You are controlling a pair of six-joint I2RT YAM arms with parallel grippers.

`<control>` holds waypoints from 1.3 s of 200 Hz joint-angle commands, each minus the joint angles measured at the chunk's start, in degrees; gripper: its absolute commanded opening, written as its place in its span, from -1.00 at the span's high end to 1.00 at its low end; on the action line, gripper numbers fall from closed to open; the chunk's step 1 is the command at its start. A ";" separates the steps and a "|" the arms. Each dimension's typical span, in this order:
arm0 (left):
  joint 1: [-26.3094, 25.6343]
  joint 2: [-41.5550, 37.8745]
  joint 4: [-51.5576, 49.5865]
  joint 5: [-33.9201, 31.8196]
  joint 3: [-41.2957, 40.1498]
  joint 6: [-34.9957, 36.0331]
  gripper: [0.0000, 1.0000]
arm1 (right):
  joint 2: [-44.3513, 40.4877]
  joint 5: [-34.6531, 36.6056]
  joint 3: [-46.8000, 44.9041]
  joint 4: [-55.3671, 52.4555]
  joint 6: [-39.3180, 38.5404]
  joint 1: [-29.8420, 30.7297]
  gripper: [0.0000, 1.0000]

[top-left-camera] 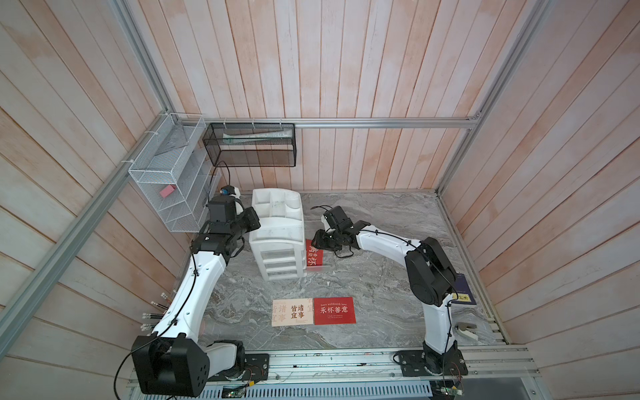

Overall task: Take the postcards out of the drawer
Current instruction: Pick up the postcard from the drawer.

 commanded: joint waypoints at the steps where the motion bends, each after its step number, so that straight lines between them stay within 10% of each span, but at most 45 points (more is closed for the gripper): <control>1: 0.17 0.41 -0.94 0.78 -2.45 2.77 1.00 | 2.26 3.19 2.28 -3.93 0.89 0.79 0.04; 260: 0.26 1.26 2.02 3.77 -4.79 4.80 1.00 | 17.10 9.62 23.98 -31.08 -4.08 1.34 -0.11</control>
